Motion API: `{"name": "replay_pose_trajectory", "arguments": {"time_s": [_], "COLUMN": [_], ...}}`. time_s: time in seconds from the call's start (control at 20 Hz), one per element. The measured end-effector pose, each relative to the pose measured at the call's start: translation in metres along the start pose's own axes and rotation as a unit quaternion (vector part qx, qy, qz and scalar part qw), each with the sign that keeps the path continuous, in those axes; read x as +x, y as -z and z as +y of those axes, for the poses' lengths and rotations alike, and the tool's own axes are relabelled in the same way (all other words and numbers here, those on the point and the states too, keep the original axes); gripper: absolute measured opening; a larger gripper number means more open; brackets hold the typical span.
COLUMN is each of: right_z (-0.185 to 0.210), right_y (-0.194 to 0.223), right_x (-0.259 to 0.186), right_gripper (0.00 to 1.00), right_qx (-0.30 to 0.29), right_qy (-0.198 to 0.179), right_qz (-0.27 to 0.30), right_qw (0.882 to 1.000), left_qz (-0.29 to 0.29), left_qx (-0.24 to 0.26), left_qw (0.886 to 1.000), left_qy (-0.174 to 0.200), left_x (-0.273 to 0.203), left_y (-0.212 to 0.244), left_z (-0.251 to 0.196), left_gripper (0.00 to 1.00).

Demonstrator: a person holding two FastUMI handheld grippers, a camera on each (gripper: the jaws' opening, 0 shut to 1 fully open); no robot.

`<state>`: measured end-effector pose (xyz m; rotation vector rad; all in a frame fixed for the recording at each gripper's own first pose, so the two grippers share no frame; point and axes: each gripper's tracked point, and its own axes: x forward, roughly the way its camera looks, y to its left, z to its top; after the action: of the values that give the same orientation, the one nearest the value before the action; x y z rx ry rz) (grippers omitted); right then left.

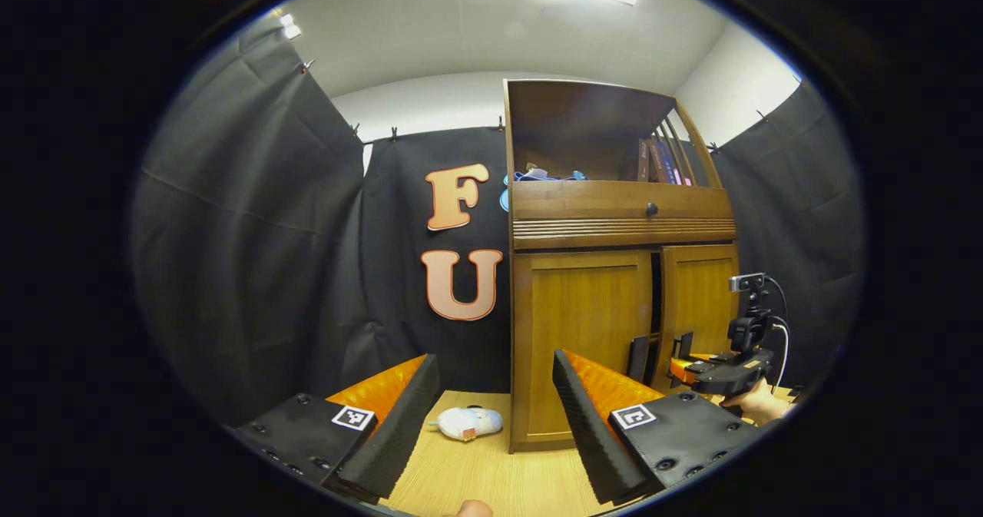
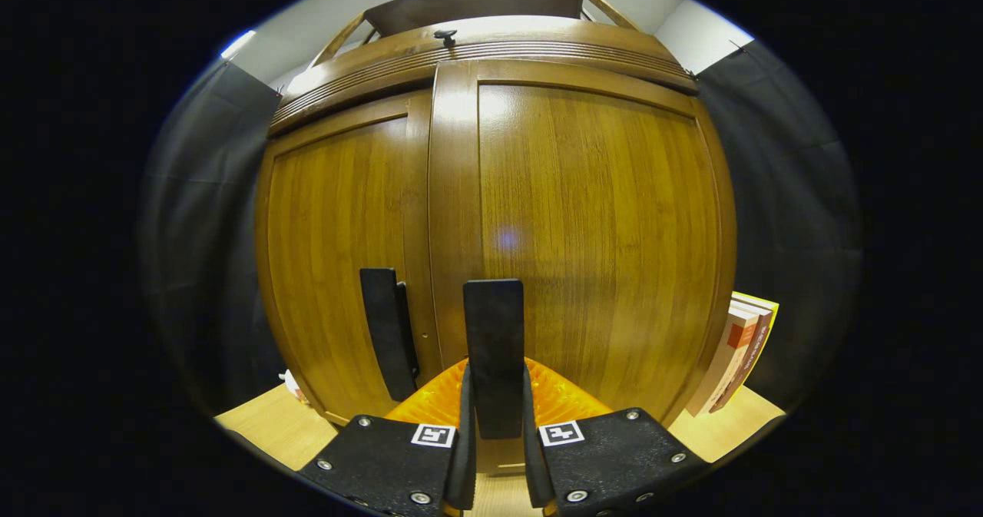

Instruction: Open the right door of the double-door shoe cabinet with the right hand, and open the left door with the left hand.

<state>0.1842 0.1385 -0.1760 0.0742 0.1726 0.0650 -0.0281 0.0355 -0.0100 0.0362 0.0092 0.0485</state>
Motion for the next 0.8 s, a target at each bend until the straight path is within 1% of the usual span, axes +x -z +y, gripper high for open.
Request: {"name": "replay_pose_trajectory", "arguments": {"time_s": [0.1, 0.2, 0.25, 0.3, 0.45, 0.5, 0.65, 0.8], "right_z": [-0.002, -0.006, -0.008, -0.011, -0.019, -0.022, -0.032, -0.04], "right_y": [0.0, 0.0, 0.001, 0.001, 0.001, 0.0, 0.002, 0.001], "right_x": [-0.012, -0.023, -0.029, -0.034, -0.056, -0.064, -0.083, -0.098], "right_gripper": [0.25, 0.25, 0.26, 0.26, 0.25, 0.26, 0.25, 0.25], "right_qx": [-0.003, -0.003, -0.004, -0.006, -0.012, -0.012, -0.014, -0.008], "right_qy": [-0.003, -0.006, -0.007, -0.007, -0.01, -0.011, -0.014, -0.02], "right_qz": [0.0, 0.0, 0.0, -0.001, -0.005, -0.006, -0.007, -0.004], "right_qw": [1.0, 1.0, 1.0, 1.0, 1.0, 1.0, 1.0, 1.0], "left_qz": [0.001, 0.001, 0.0, 0.001, 0.003, 0.004, 0.004, 0.004], "left_qx": [-0.003, -0.006, -0.008, -0.009, -0.011, -0.01, -0.007, -0.011], "left_qw": [1.0, 1.0, 1.0, 1.0, 1.0, 0.999, 0.999, 0.999], "left_qy": [0.003, 0.006, 0.009, 0.014, 0.028, 0.032, 0.035, 0.04], "left_x": [-0.002, -0.002, -0.002, -0.002, -0.002, -0.002, -0.001, -0.001], "left_y": [0.001, 0.001, 0.0, 0.0, 0.002, 0.003, 0.003, 0.004], "left_z": [-0.003, -0.008, -0.011, -0.015, -0.027, -0.031, -0.038, -0.046], "left_gripper": [0.98, 0.96, 0.98, 0.96, 0.98, 0.96, 0.98, 0.96]}}
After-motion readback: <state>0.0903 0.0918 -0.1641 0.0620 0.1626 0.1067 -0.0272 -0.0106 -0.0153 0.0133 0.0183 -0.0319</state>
